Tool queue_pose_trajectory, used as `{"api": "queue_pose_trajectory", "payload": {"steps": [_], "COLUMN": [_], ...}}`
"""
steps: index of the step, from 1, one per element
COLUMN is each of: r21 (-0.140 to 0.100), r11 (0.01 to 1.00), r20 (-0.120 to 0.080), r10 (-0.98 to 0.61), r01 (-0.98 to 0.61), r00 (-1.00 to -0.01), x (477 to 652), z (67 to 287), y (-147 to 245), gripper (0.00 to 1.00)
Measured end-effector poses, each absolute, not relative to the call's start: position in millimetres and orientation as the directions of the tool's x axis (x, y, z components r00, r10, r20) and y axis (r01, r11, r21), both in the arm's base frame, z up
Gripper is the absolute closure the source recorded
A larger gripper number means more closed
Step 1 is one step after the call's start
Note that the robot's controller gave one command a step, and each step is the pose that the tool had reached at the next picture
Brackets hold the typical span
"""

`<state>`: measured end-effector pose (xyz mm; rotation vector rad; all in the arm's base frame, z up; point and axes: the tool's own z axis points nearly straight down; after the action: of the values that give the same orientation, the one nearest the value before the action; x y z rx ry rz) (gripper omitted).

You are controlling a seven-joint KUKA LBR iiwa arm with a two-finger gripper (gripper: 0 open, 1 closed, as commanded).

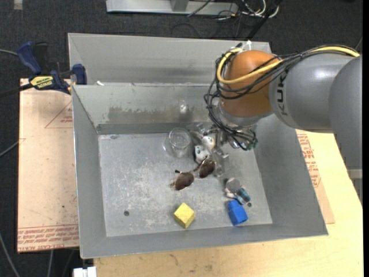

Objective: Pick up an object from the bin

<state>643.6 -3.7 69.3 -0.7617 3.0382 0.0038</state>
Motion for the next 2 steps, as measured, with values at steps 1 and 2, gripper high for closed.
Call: {"api": "queue_pose_trajectory", "payload": {"steps": [1, 2], "r21": [0.0, 0.0], "r11": [0.854, 0.854], "r20": [-0.005, -0.005], "r10": [-0.52, -0.52], "r01": [-0.52, -0.52], "r00": [-0.854, -0.854], "x": [657.2, 657.2], "z": [70.4, 70.4], "y": [0.6, 0.6], "gripper": [1.0, 1.0]}}
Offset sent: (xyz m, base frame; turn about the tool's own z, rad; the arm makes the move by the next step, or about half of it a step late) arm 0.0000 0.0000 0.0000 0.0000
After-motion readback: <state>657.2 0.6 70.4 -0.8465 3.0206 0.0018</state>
